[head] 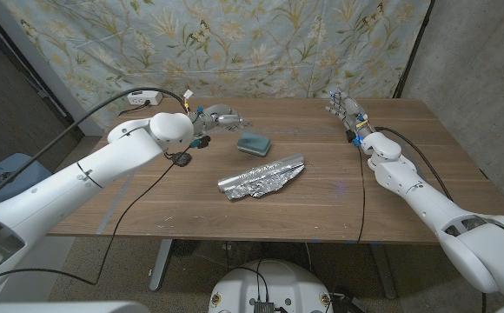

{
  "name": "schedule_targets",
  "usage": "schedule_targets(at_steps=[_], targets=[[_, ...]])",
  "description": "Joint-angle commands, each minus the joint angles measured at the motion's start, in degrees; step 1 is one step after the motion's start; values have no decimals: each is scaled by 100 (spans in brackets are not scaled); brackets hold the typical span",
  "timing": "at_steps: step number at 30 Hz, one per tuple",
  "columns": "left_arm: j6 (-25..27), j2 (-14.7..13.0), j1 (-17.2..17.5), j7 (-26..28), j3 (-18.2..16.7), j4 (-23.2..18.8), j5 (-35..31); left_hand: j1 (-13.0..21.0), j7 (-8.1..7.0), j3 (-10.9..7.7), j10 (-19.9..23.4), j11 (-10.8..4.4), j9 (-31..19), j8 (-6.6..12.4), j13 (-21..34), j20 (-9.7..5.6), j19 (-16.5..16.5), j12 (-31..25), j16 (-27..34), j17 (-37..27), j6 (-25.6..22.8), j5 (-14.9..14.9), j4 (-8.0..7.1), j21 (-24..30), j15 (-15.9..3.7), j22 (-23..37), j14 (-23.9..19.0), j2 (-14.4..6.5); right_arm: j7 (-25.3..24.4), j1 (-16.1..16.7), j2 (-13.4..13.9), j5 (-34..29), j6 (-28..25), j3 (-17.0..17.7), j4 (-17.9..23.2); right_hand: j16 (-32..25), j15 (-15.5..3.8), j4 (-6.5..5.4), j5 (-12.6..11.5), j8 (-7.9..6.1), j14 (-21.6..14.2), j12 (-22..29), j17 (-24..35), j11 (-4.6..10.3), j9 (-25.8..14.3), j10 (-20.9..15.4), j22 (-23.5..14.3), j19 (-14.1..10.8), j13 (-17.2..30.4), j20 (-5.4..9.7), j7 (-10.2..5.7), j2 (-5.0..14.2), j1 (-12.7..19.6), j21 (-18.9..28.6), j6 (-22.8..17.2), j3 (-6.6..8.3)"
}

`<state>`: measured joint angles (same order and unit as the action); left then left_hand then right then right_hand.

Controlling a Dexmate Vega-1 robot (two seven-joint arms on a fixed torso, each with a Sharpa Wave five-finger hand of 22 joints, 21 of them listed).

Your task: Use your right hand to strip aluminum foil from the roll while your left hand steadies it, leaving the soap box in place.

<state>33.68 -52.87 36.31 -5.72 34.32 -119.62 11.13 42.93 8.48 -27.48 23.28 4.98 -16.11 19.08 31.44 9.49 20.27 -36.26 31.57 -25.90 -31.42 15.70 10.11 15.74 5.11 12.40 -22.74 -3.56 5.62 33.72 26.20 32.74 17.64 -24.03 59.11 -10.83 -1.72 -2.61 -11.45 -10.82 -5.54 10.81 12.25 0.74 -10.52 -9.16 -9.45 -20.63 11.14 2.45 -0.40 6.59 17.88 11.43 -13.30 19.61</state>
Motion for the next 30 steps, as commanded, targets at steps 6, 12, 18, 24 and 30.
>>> schedule_targets(at_steps=[6,12,18,24,30], targets=[[362,59,-265,-171,350,-159,-416,181,-38,62,171,-15,-27,49,77,-10,131,-90,164,-72,-232,47,1,67,-74,42,-142,60,-14,-140,9,-63,9,-1,-120,-40,18,40,9,-24,15,19,-2,-23,-25,17,-25,37,14,97,23,25,25,-15,-5,1],[514,99,-434,-353,556,-182,-604,221,-32,87,195,-34,-28,36,98,-9,132,-101,218,-100,-251,54,-9,72,-55,50,-150,70,-20,-143,11,-63,44,13,-131,-44,21,48,12,-24,14,24,-4,-26,-25,10,-25,37,14,94,26,23,24,-18,-3,2],[580,175,-513,-440,685,-139,-722,280,-26,120,307,-39,-33,55,130,-4,165,-146,347,-147,-376,70,-25,95,-83,63,-263,67,-37,-143,11,-70,66,18,-140,-46,21,52,14,-26,19,25,-4,-21,-25,11,-25,38,13,97,27,29,21,-21,-6,5],[685,225,-614,-546,824,-86,-857,330,-10,128,432,-73,-29,65,159,3,245,-192,420,-145,-488,92,-29,137,-101,75,-372,91,-64,-147,1,-75,65,19,-152,-48,20,59,16,-27,24,25,-5,-16,-25,13,-25,37,13,97,26,31,20,-23,-8,7],[766,280,-642,-547,912,-32,-976,321,-41,113,697,-150,24,63,119,-46,382,-224,477,-82,-661,139,-69,208,-185,91,-604,108,-67,-170,-27,-79,73,10,-205,-52,19,62,18,-27,23,27,-5,-21,-25,13,-25,38,13,96,27,33,15,-25,-8,8]])
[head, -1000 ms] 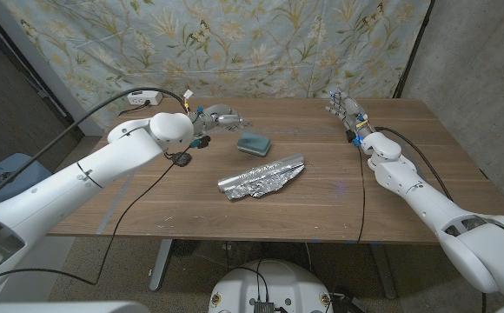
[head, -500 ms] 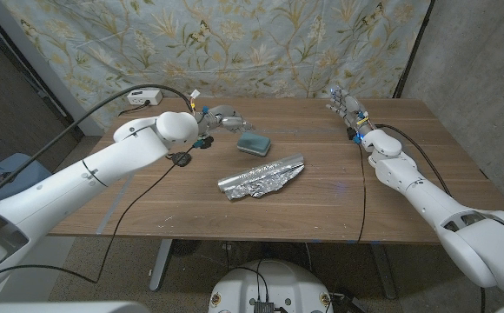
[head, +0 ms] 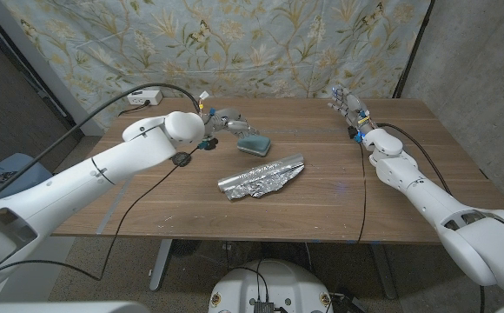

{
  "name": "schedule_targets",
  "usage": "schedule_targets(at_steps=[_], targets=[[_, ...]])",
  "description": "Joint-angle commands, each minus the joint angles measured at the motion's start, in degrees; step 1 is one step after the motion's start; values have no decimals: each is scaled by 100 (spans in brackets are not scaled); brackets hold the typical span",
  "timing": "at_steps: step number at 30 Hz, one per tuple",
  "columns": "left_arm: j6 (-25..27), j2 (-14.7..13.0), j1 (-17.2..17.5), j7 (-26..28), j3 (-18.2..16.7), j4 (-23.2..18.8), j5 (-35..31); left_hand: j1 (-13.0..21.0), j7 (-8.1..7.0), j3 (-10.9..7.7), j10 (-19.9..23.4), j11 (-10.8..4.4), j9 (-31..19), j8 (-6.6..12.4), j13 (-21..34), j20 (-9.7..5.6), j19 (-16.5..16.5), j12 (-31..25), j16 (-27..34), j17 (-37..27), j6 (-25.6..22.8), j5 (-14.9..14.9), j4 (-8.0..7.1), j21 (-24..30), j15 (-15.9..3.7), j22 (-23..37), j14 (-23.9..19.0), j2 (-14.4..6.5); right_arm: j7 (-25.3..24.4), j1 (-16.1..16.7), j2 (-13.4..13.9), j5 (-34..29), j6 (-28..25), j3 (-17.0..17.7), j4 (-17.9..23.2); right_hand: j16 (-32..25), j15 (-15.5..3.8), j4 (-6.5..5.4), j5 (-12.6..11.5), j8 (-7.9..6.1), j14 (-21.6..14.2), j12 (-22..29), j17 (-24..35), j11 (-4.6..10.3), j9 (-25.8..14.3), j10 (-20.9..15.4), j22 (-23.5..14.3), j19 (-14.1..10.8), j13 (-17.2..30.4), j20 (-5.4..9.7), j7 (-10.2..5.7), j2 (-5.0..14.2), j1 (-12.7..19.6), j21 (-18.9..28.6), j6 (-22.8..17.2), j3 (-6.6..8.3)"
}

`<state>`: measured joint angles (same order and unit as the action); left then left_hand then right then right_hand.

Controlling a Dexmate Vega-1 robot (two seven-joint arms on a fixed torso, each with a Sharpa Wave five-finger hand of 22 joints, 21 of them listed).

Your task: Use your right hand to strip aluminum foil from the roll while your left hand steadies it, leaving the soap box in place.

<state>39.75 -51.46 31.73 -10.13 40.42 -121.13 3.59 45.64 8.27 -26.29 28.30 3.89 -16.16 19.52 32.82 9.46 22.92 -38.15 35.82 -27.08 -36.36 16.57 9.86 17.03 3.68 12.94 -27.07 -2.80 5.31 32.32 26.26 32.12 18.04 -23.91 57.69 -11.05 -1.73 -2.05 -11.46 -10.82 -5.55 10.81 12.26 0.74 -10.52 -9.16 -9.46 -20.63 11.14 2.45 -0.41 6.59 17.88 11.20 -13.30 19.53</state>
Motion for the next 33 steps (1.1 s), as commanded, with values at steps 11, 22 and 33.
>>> schedule_targets(at_steps=[11,22,33], targets=[[200,235,-288,-167,413,214,-360,-29,-44,-95,984,-145,262,21,-380,-125,268,94,2,288,-573,169,-90,187,-306,52,-566,98,-45,-87,-97,-22,94,-6,-193,-36,35,17,23,-30,21,28,-8,-19,-25,16,-25,44,13,93,28,29,10,-7,-14,16],[346,418,-532,-350,640,328,-523,-25,-32,-153,1076,-112,363,-53,-572,-94,353,277,-53,378,-571,206,-77,243,-228,53,-623,116,-84,-84,-97,-10,104,17,-206,-37,43,27,26,-31,34,30,-9,-21,-25,17,-26,43,13,81,26,31,2,-10,-13,19],[537,575,-829,-630,1054,389,-784,-45,38,-122,1156,-42,410,-89,-678,-17,346,375,11,357,-588,197,-88,258,-188,62,-694,130,-78,-78,-119,29,144,45,-287,-42,59,33,28,-31,31,28,-9,-24,-25,26,-26,43,12,72,34,30,-5,-12,-14,19]])
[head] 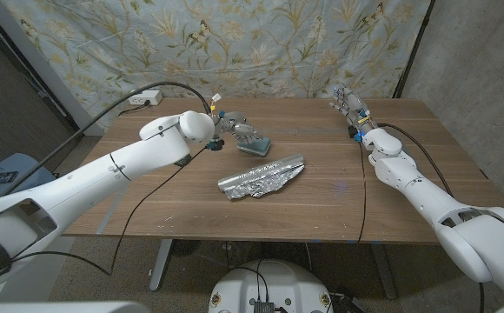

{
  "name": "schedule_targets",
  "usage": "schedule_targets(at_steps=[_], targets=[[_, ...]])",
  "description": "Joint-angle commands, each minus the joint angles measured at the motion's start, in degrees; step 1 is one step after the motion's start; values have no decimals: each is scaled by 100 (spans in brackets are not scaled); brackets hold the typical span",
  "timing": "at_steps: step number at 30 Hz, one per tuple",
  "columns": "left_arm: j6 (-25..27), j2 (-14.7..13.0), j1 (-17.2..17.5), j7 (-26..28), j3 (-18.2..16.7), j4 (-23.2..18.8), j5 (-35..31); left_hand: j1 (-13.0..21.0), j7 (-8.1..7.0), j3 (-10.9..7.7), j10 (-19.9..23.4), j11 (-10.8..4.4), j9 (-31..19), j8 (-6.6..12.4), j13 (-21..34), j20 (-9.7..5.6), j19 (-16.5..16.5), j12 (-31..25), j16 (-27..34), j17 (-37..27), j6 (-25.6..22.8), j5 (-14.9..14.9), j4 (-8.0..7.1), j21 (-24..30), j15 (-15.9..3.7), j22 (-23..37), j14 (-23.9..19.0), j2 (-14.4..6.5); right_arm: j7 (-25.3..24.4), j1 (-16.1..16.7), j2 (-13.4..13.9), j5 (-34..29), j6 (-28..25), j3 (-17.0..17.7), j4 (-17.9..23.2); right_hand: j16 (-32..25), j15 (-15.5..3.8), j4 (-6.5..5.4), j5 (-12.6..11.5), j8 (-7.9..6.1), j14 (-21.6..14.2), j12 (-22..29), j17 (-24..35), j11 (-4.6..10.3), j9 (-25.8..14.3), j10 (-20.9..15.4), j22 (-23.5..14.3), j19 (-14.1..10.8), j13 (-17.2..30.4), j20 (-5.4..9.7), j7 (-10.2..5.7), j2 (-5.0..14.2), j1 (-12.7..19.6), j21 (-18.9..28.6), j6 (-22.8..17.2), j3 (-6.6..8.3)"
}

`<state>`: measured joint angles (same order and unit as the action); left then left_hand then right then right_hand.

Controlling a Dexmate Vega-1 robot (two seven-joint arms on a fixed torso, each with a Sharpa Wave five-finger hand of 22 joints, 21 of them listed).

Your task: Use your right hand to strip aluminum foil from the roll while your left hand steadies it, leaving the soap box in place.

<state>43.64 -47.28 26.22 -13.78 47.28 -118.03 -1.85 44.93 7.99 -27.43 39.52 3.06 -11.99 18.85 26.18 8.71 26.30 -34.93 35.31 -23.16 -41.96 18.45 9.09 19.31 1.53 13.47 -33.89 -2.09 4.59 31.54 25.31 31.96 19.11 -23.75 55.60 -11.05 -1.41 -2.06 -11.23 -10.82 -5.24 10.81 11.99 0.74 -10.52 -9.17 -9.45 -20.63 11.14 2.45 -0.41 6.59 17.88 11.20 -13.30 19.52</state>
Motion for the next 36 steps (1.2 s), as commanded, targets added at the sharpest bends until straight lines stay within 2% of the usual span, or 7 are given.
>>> schedule_targets(at_steps=[1,10,25,36], targets=[[174,167,-297,-286,396,74,-262,26,66,-4,37,42,-2,-26,-25,61,4,65,71,-42,-29,8,-12,31,34,10,-9,56,-4,5,-23,48,32,29,-80,-42,28,35,5,-31,1,30,17,-28,-25,23,-26,43,12,72,35,32,-4,-12,-14,21],[293,213,-410,-441,585,38,-408,-77,120,54,17,122,36,-106,-133,140,-90,216,65,-60,52,-14,-68,15,115,22,82,70,60,1,-35,80,21,24,-153,-43,28,40,7,-32,5,28,17,-27,-24,31,-27,47,12,62,33,31,-11,-15,-17,21],[621,260,-602,-516,1026,-153,-989,-94,186,82,-109,216,65,-222,-256,238,-256,445,8,-68,192,-35,-47,-25,243,37,324,95,129,-38,-63,131,113,63,-323,-51,31,46,9,-31,0,30,17,-32,-24,33,-27,47,12,55,37,32,-25,-16,-14,21],[965,435,-663,-597,1241,-215,-1250,-86,214,67,-105,248,73,-256,-319,282,-295,542,10,-59,191,-35,-41,-25,284,46,341,70,311,-118,-122,193,264,87,-671,-54,30,52,10,-32,-1,33,17,-33,-24,31,-28,47,12,52,39,35,-33,-17,-17,24]])
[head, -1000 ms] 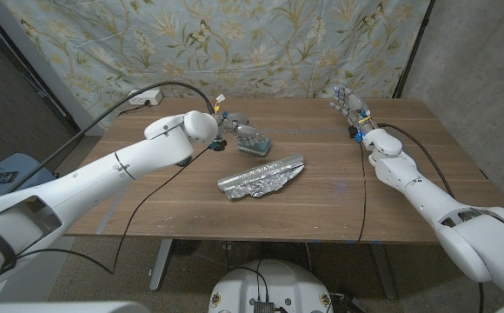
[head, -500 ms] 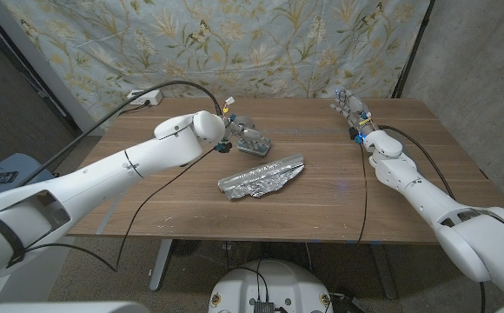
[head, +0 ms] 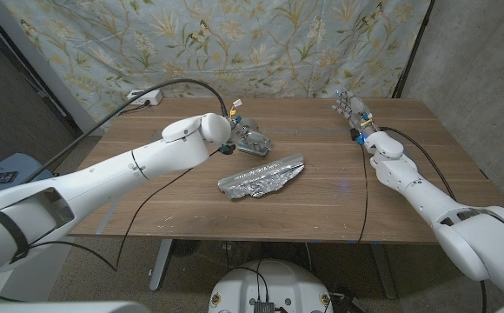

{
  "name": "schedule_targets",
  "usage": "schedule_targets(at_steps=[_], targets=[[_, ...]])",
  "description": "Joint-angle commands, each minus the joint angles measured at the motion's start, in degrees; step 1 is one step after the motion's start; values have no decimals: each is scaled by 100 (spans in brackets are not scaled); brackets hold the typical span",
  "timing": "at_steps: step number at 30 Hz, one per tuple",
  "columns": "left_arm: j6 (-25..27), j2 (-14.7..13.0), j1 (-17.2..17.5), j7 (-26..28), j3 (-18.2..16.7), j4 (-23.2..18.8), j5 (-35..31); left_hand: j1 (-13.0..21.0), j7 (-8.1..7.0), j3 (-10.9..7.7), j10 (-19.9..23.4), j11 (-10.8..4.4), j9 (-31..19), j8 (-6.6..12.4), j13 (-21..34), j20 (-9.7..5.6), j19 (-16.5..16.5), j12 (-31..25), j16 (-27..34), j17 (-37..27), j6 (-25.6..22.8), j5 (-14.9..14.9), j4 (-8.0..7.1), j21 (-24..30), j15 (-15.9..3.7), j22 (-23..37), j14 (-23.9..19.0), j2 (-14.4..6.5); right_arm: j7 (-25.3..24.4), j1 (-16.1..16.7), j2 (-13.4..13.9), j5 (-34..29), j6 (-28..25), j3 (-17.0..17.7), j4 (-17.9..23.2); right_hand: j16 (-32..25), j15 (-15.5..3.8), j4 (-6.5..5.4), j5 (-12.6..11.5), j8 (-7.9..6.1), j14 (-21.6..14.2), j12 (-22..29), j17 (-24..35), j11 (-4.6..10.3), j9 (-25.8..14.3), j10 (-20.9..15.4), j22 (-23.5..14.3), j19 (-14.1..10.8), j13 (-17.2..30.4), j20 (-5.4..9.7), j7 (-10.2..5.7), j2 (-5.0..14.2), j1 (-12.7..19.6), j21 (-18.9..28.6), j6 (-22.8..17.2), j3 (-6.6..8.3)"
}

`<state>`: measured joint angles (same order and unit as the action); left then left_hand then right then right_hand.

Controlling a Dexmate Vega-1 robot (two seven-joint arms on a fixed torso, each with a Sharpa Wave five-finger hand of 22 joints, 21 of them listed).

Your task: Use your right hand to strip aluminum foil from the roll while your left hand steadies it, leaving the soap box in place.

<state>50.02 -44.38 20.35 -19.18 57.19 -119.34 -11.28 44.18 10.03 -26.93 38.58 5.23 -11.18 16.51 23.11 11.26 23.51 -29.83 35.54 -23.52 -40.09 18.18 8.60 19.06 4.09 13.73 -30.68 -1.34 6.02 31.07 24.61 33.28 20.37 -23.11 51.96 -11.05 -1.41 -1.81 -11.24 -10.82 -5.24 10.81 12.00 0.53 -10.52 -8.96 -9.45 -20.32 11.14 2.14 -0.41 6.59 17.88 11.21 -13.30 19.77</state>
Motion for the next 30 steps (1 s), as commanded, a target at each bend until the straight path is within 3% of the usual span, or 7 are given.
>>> schedule_targets(at_steps=[1,21,30], targets=[[408,169,-106,-52,322,-96,-382,-15,6,16,3,22,-8,-23,-17,30,-15,34,-13,-22,0,-8,4,1,35,20,16,-12,217,-101,-67,74,167,27,-393,-56,35,29,11,-32,-5,33,15,-13,-24,11,-28,15,12,82,38,34,-34,-18,-16,-1],[1307,327,-302,140,890,-348,-690,5,27,-26,97,41,-3,-59,-74,76,-5,149,22,-11,-71,2,13,36,70,36,-16,-93,804,-485,-222,157,500,33,-1463,-58,26,45,12,-32,-5,36,12,-10,-24,10,-28,19,11,76,37,34,-42,-20,-17,5],[1609,388,-534,172,1207,-362,-637,-7,54,-40,106,56,-3,-85,-61,101,-32,193,29,-9,-79,7,0,39,110,44,-5,-139,967,-537,-258,242,577,88,-1711,-58,25,50,12,-33,-1,38,12,-7,-24,7,-28,16,11,70,41,35,-47,-19,-20,7]])
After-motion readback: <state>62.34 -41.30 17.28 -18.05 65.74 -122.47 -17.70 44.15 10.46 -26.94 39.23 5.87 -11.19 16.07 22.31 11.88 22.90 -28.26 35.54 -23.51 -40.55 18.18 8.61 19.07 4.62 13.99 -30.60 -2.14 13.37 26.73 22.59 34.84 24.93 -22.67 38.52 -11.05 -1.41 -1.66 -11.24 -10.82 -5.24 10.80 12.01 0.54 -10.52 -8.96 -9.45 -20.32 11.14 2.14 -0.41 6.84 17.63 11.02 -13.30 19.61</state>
